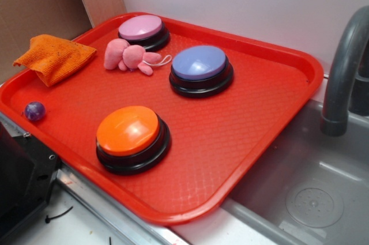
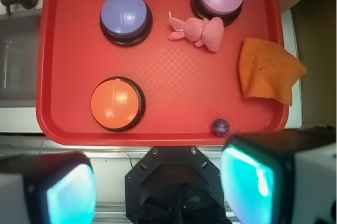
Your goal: Push the orange button.
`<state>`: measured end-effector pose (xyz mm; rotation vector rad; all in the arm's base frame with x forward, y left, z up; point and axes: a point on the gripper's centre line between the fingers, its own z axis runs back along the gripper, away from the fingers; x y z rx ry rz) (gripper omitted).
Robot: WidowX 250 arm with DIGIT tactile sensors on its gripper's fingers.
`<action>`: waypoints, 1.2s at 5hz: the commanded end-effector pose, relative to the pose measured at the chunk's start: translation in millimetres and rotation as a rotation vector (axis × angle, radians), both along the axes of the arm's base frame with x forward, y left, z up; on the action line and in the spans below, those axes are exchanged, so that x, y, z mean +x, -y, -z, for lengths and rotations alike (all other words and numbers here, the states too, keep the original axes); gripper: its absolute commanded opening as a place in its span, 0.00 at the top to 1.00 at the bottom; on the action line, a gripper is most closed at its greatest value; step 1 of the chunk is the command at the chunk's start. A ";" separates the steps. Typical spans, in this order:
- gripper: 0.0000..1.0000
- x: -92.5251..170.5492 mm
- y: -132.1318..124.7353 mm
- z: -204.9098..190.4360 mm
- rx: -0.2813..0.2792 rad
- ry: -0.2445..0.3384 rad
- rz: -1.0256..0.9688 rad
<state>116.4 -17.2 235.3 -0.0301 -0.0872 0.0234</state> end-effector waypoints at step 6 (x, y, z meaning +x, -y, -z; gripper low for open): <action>0.00 41.8 80.2 160.1 0.124 0.005 0.599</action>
